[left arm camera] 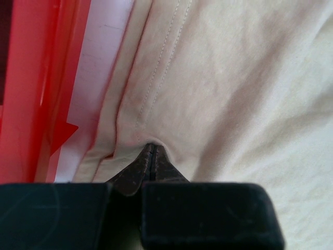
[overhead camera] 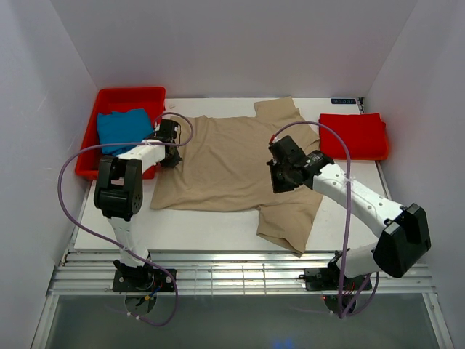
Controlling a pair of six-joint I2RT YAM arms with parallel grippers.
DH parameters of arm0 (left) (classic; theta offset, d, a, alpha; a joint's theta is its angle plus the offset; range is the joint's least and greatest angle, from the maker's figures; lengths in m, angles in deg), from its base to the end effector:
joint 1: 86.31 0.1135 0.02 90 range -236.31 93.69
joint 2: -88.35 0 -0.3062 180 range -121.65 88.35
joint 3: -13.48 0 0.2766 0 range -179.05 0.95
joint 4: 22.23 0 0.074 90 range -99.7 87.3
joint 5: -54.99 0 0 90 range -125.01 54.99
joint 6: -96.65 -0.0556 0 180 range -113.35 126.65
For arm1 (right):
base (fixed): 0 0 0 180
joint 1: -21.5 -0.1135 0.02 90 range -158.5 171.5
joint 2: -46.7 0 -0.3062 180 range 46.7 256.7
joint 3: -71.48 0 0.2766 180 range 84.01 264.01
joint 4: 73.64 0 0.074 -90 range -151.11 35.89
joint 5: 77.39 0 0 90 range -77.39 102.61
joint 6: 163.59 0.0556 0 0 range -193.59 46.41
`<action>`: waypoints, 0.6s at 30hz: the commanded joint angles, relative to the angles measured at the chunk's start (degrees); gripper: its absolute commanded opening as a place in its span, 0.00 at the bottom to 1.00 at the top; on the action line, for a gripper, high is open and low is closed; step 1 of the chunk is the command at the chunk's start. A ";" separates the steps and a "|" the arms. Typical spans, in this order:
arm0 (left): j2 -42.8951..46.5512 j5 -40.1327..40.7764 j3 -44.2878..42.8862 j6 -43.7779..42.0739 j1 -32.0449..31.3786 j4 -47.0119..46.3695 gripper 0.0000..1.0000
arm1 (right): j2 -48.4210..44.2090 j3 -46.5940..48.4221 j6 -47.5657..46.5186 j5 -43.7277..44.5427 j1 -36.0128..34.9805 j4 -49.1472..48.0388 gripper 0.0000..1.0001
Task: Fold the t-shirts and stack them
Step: Fold the tshirt
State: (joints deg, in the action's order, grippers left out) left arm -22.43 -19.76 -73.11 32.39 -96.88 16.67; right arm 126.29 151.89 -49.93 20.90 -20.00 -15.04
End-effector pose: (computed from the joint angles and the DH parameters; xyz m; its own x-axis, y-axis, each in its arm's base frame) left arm 0.4340 -0.0661 0.1726 -0.8156 -0.2740 -0.5095 -0.3267 0.9450 0.0147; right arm 0.2375 0.1994 0.3095 -0.8204 -0.1956 -0.5373 -0.2936 0.9505 0.1022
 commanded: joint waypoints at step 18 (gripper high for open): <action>6.63 -0.30 12.35 1.25 -0.33 -5.54 0.00 | 18.68 -4.40 -6.96 1.55 13.72 -22.51 0.08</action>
State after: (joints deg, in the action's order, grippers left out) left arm -16.18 -19.67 -62.46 33.35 -96.93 10.94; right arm 147.18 148.37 -55.72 21.84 -6.31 -35.74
